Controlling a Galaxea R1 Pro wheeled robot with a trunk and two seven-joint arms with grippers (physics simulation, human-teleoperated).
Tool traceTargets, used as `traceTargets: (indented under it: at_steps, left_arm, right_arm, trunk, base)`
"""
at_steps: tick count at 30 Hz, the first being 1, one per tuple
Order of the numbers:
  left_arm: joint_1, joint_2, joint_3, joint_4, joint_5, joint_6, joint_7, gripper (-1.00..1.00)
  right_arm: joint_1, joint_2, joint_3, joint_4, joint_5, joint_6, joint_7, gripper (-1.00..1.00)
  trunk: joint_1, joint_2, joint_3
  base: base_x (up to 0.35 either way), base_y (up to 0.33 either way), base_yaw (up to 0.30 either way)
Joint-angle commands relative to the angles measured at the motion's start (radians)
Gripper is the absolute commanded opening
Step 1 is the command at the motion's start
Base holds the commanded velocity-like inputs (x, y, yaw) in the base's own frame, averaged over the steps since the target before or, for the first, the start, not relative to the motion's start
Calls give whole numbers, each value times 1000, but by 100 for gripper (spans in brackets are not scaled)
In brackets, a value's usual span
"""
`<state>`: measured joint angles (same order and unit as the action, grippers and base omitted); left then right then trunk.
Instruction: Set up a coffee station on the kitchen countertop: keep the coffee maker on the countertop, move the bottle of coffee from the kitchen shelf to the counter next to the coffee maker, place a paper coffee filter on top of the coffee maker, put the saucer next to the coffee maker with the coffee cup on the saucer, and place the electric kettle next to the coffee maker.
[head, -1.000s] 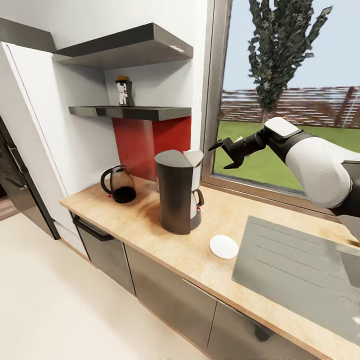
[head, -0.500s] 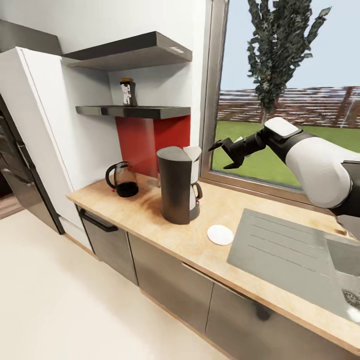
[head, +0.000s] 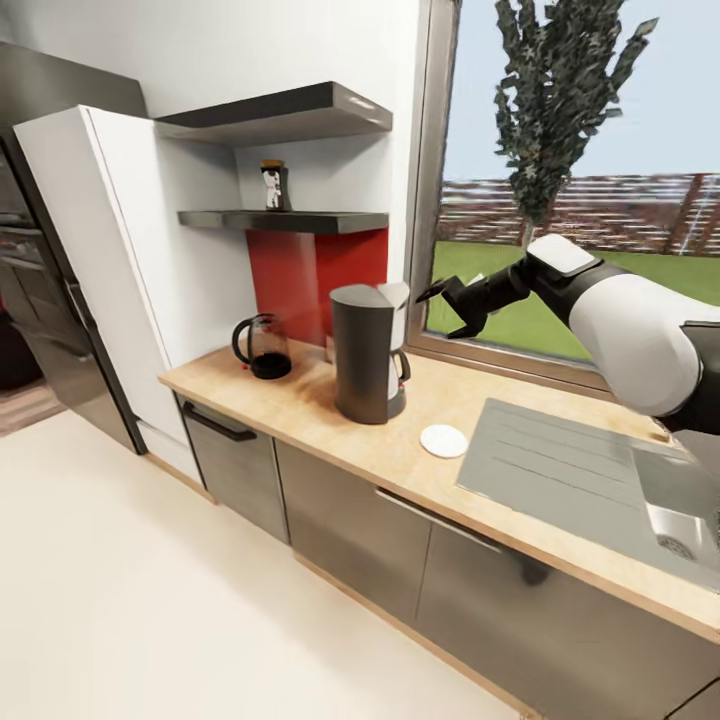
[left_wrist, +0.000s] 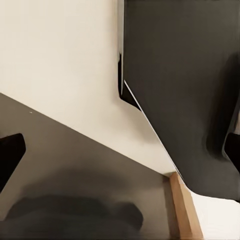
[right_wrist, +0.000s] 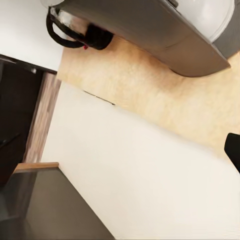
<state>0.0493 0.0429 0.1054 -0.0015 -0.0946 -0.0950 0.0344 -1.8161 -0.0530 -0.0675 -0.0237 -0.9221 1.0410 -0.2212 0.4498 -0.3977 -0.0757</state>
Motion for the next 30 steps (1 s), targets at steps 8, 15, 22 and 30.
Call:
traceTargets:
  at_steps: [8,15,22,30]
  left_arm:
    - [0,0,8,0,-10,-3,2,100]
    - [-1,0,8,-1,-10,-3,2,100]
    - [-4,-1,9,-4,-10,-4,2,100]
    - [-9,0,8,-5,-10,-4,2,100]
  right_arm:
    - [9,3,-6,1,-3,2,-10,100]
    - [74,5,-6,1,-3,2,-10,100]
    - [182,12,-5,1,-3,1,-8,100]
    - [351,84,-5,-1,21,1,-6,100]
  trunk:
    - [0,-2,-2]
    - [0,-2,-2]
    - [0,-2,-2]
    - [0,-2,-2]
  base:
    - [-249,200,0]
    - [-60,53,0]
    - [-5,5,0]
    - [0,0,0]
